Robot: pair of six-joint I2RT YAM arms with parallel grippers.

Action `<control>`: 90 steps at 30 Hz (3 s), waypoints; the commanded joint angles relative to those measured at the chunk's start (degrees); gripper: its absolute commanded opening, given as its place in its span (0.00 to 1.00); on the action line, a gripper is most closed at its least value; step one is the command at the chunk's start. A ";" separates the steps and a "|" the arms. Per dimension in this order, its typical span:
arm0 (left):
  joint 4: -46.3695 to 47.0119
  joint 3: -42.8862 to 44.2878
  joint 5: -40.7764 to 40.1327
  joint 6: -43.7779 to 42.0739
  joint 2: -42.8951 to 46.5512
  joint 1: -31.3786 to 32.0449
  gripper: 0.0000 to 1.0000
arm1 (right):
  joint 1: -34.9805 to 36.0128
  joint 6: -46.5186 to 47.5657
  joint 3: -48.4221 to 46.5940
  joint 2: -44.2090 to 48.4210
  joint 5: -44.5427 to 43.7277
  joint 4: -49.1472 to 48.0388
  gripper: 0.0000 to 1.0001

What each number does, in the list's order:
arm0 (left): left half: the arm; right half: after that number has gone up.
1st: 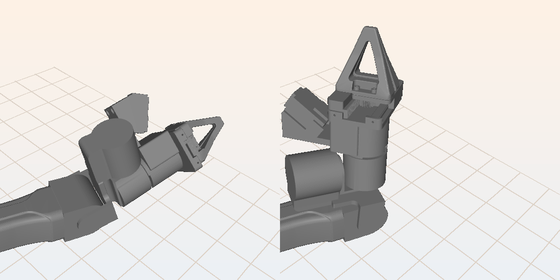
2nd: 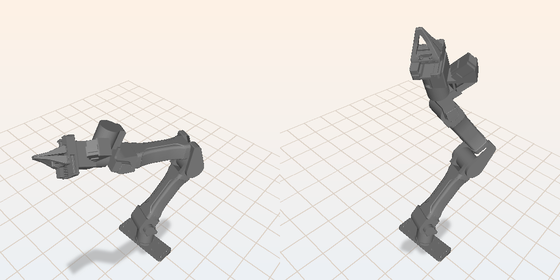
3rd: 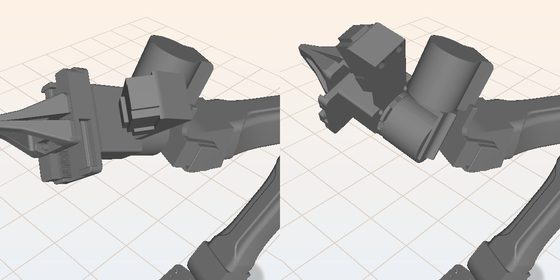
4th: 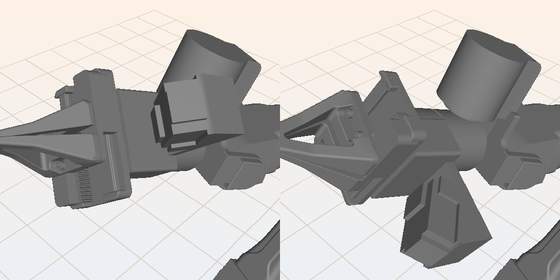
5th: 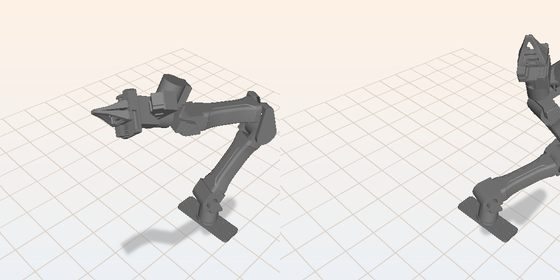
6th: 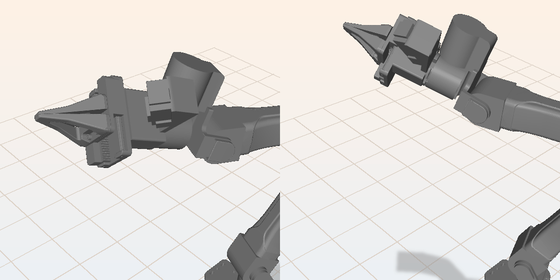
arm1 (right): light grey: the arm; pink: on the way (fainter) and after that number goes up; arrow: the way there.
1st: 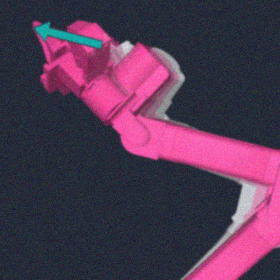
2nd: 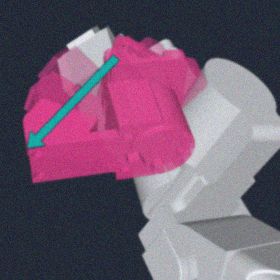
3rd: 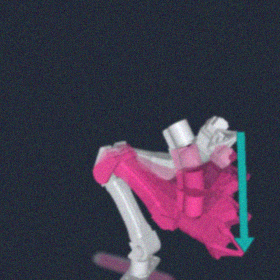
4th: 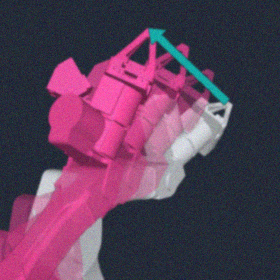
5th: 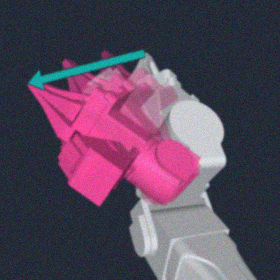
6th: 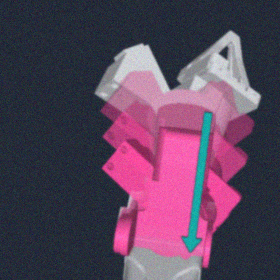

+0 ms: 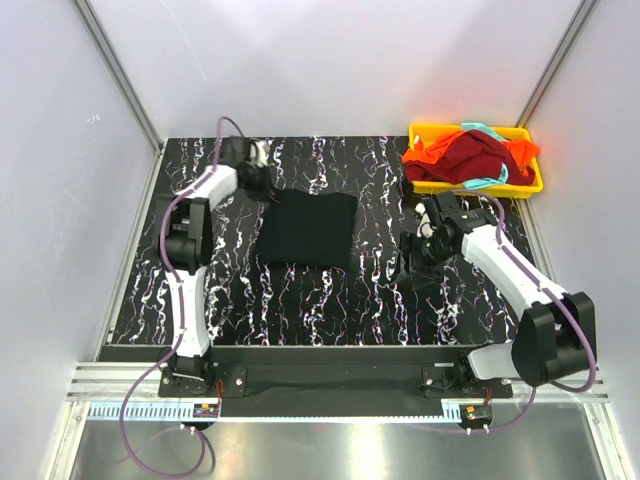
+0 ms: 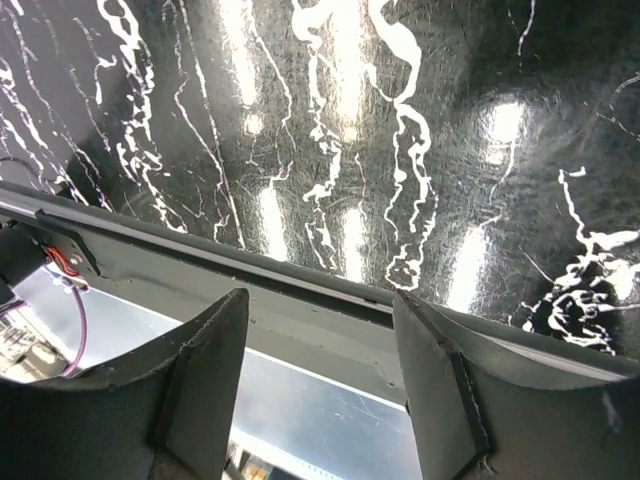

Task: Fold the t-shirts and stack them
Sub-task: Neatly place the folded tshirt to the corner, then reset both grippers

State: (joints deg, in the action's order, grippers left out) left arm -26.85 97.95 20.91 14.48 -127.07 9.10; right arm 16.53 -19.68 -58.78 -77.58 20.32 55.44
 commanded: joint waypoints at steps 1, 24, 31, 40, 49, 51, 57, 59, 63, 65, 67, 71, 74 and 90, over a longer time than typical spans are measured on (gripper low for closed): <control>-3.55 11.71 -6.31 -8.13 -2.91 -4.35 0.00 | -0.28 1.14 -3.26 -3.01 1.83 0.02 0.66; -1.99 38.45 -26.79 -29.41 -15.32 -19.12 0.00 | -0.28 2.10 -22.69 -29.29 3.15 7.05 0.65; 9.96 41.52 -29.78 -34.95 -17.94 -19.21 0.00 | -0.28 2.54 -26.82 -34.74 2.80 8.63 0.64; 20.34 44.25 -28.99 -36.81 -21.56 -20.26 0.00 | -1.15 3.42 -27.70 -37.11 1.39 9.77 0.63; 24.83 47.86 -23.64 -34.26 -23.58 -22.81 0.00 | -2.38 3.77 -28.31 -39.49 2.71 9.95 0.61; 25.71 48.12 -23.11 -32.24 -23.67 -23.52 0.06 | -2.38 3.77 -28.49 -39.93 2.89 9.95 0.61; 24.57 46.28 -24.95 -30.04 -20.16 -23.17 0.71 | -2.38 3.16 -28.58 -38.79 3.59 9.60 0.61; 22.55 42.95 -27.57 -29.43 -15.95 -21.94 0.91 | -2.38 2.90 -28.23 -37.30 3.15 9.25 0.61; 20.78 27.43 -32.67 -25.47 -1.65 -17.99 0.99 | -2.38 1.76 -24.12 -29.33 3.15 6.88 0.61; 22.36 12.40 -33.12 -21.71 10.96 -13.87 0.99 | -2.38 0.88 -20.17 -23.27 3.15 4.43 0.63; 23.42 -1.88 -32.25 -18.54 19.10 -8.44 0.99 | -2.56 0.09 -16.99 -18.68 2.63 2.75 0.64; 20.97 -21.27 -28.04 -5.90 40.52 3.61 0.99 | -2.82 -2.63 -6.89 -6.55 2.01 -3.57 0.66; 20.17 -34.99 -21.36 4.19 53.35 11.01 0.99 | -3.52 -4.91 1.53 4.33 1.57 -6.47 0.70; 33.08 -93.19 1.59 50.60 117.72 14.72 0.99 | -4.93 -39.63 44.71 53.30 9.57 -36.62 1.00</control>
State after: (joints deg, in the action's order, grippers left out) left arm 1.15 10.15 17.63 51.37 -15.40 23.79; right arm 11.81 -48.49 -18.06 -31.14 27.79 28.99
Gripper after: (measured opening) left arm 0.987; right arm 0.994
